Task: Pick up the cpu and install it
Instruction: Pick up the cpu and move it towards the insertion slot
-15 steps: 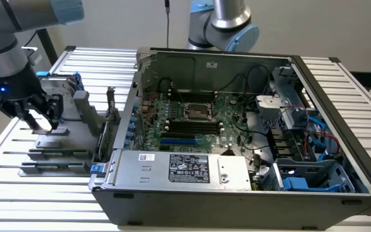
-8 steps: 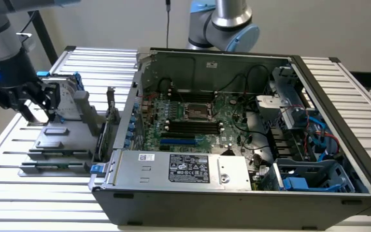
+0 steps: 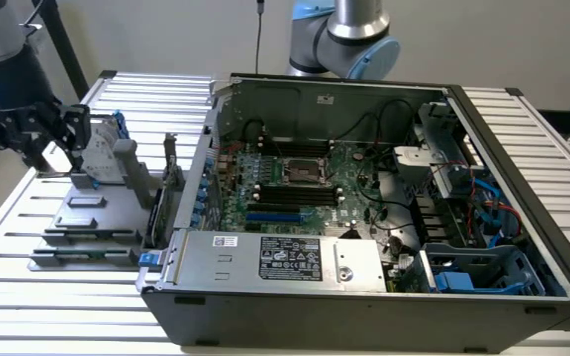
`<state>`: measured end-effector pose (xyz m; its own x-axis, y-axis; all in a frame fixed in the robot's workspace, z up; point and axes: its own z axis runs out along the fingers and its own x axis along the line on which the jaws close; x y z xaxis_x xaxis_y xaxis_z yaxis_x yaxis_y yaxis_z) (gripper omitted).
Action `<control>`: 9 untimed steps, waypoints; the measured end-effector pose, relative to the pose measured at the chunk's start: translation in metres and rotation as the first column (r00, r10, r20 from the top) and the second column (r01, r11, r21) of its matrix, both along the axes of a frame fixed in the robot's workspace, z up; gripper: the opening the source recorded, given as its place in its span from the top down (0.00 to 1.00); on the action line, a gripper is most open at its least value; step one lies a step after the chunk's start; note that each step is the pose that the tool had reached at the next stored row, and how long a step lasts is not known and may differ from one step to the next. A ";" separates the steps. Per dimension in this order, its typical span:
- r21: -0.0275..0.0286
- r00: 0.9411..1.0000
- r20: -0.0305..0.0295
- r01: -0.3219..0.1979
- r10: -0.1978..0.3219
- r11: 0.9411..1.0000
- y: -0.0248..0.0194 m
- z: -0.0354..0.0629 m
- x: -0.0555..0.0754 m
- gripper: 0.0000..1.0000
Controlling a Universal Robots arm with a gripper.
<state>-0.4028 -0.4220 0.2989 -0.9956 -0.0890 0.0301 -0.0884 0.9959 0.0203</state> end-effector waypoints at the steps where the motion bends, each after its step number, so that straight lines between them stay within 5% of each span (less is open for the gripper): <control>1: 0.000 1.000 0.000 0.000 0.000 1.000 0.0000 0.0027 0.002 0.45; 9: 0.000 1.000 0.000 0.000 0.000 1.000 -0.0001 0.0225 0.028 0.45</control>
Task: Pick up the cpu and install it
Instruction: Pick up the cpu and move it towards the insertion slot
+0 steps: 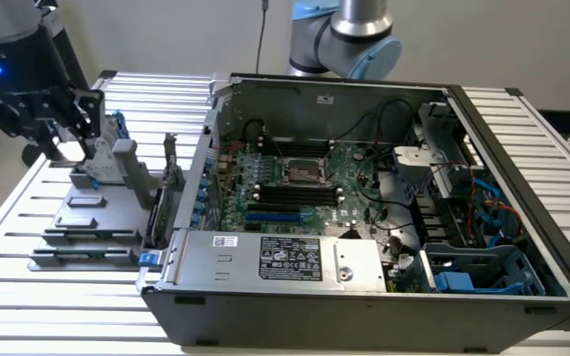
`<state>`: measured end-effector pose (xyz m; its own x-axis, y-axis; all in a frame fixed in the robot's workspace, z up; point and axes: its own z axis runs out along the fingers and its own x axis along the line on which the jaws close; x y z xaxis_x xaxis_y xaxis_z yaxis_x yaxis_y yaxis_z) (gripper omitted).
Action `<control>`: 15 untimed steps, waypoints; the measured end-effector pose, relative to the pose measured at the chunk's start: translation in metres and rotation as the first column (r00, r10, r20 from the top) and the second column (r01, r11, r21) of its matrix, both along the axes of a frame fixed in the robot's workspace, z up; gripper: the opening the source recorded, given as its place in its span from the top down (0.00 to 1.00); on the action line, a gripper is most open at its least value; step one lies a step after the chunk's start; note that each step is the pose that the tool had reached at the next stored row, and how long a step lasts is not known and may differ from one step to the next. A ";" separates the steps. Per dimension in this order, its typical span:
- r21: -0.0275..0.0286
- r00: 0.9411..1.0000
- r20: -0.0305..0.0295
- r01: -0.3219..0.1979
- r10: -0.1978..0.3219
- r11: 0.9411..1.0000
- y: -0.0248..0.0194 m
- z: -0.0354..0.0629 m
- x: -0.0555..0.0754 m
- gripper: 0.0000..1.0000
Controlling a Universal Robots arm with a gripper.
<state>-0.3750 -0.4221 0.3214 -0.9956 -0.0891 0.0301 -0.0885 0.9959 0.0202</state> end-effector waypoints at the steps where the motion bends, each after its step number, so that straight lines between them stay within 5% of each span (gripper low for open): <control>1: 0.000 1.000 0.000 0.000 0.000 1.000 0.0000 0.0027 0.003 0.45; 15: -0.001 1.000 0.000 0.000 0.000 1.000 0.0004 0.0287 0.055 0.45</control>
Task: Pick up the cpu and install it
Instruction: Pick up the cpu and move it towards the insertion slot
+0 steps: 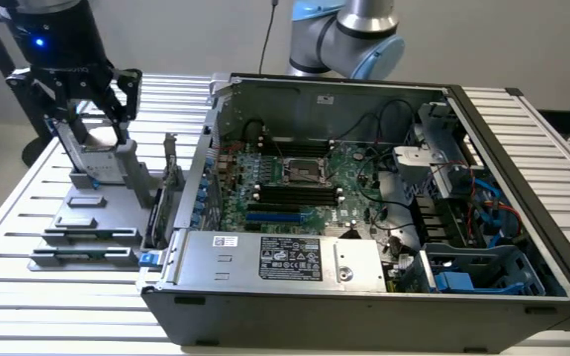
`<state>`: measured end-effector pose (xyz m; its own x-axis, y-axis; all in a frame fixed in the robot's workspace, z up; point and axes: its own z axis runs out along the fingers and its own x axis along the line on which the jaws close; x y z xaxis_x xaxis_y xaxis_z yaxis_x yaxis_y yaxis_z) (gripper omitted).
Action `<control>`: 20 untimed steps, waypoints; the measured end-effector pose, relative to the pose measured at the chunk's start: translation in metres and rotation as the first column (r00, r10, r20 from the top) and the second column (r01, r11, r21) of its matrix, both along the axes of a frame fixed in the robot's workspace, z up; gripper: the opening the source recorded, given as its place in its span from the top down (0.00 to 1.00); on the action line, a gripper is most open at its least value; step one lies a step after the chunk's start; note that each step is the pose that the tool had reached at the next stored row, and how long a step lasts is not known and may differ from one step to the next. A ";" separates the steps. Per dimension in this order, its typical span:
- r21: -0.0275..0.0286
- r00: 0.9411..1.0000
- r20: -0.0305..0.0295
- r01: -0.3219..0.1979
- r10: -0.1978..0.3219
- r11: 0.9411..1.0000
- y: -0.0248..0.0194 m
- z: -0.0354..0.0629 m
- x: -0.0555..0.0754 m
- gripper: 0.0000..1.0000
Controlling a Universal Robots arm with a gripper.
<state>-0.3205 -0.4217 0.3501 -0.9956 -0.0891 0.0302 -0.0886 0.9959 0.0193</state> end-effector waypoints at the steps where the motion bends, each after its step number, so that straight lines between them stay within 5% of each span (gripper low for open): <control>1: 0.000 1.000 0.000 0.000 0.000 1.000 0.0002 0.0012 0.004 0.45; 12: 0.000 1.000 0.000 0.000 0.000 1.000 0.0016 0.0237 0.037 0.45; 20: 0.000 1.000 0.003 0.000 0.000 1.000 0.0028 0.0288 0.060 0.45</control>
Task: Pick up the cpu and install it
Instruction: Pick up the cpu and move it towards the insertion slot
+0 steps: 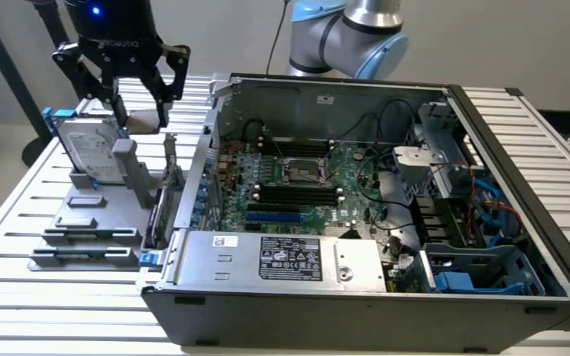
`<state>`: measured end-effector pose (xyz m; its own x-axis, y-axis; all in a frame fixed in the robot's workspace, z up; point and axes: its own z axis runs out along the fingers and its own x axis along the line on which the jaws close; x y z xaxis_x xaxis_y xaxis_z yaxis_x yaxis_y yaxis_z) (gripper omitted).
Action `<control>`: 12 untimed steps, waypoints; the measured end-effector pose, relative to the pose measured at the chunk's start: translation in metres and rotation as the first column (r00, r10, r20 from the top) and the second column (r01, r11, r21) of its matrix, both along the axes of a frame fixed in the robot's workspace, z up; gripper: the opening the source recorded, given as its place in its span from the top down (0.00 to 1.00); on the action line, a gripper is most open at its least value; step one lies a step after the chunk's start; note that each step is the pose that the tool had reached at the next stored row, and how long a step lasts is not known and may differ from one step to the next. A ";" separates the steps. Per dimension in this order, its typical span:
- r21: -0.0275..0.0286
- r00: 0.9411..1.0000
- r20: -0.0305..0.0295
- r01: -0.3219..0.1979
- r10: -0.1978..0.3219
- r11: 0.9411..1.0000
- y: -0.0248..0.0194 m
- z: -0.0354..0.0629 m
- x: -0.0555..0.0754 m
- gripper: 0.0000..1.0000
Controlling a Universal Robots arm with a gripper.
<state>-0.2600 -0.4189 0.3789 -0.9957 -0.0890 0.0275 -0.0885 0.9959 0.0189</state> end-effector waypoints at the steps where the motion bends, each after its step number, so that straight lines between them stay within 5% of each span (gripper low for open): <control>1: 0.000 1.000 0.000 0.000 0.000 1.000 0.0002 0.0004 0.003 0.45; 12: 0.000 1.000 0.002 0.000 0.000 1.000 0.0017 0.0033 0.039 0.45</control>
<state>-0.2212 -0.4172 0.3822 -0.9957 -0.0892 0.0258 -0.0887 0.9959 0.0187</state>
